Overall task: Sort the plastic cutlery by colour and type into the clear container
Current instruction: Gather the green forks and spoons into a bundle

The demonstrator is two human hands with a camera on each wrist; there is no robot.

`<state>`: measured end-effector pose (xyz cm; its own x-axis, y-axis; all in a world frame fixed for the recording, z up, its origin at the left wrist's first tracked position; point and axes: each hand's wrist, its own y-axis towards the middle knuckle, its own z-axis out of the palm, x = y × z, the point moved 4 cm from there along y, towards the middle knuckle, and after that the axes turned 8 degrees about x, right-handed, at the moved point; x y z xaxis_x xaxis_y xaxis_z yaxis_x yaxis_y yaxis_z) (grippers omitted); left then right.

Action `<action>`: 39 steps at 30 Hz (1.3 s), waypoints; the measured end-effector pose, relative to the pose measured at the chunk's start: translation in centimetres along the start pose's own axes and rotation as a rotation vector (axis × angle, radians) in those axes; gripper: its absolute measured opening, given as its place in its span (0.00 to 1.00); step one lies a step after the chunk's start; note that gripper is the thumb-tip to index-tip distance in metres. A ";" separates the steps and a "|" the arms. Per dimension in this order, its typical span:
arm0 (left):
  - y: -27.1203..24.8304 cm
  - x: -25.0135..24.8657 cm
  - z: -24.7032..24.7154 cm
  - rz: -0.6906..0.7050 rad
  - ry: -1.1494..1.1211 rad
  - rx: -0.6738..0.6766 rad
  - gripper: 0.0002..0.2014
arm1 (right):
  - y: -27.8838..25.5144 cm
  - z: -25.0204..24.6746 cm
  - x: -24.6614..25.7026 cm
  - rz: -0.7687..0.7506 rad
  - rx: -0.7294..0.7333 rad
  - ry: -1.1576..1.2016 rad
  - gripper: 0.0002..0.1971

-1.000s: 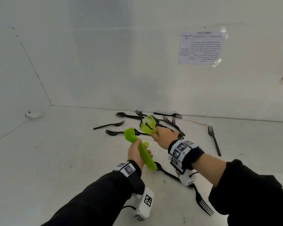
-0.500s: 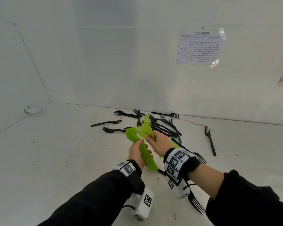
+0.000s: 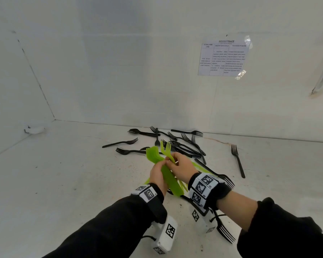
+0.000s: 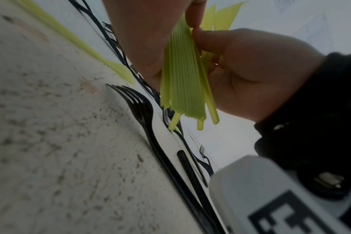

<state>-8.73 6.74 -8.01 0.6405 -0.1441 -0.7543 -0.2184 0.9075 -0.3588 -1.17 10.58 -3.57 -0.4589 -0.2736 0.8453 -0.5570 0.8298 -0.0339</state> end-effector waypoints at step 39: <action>-0.2 0.2 -0.3 0.045 0.209 0.056 0.09 | -1.3 -0.8 2.0 0.286 0.118 0.062 0.19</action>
<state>-8.81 6.41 -8.24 0.4633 -0.1760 -0.8686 -0.1986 0.9345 -0.2953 -0.78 9.33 -1.37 -0.5677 -0.0044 0.8232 -0.4899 0.8055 -0.3335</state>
